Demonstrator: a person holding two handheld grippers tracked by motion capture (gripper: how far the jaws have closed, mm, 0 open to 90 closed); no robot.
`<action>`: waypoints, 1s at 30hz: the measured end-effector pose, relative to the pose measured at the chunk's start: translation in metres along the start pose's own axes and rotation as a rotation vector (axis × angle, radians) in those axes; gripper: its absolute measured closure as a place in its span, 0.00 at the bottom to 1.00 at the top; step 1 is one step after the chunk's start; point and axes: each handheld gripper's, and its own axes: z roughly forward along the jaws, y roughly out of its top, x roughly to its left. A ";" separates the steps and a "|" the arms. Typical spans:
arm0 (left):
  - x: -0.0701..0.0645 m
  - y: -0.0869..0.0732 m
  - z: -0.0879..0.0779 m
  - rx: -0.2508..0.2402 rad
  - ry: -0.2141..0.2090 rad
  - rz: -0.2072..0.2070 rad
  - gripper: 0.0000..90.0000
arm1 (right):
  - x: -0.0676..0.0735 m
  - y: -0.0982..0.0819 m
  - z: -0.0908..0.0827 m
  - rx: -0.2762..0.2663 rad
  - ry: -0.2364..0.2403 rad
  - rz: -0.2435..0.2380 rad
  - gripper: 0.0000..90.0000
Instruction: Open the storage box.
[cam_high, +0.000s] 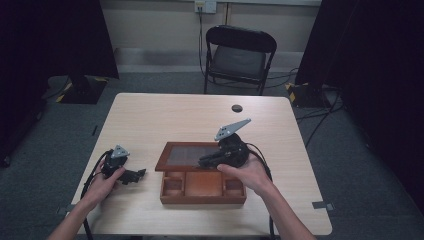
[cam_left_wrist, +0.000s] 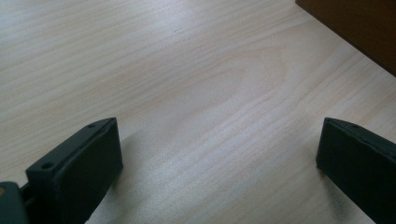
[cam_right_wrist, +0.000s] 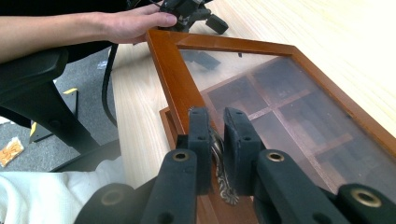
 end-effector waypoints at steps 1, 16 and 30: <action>0.000 0.000 0.000 0.001 0.000 0.000 0.00 | 0.000 0.000 0.000 0.001 -0.002 0.002 0.91; 0.000 0.000 0.000 0.000 0.000 0.001 0.00 | -0.002 0.007 -0.004 -0.006 -0.011 0.003 0.91; 0.001 0.000 0.000 0.004 0.002 0.009 0.00 | -0.004 0.013 -0.007 -0.016 -0.025 0.016 0.91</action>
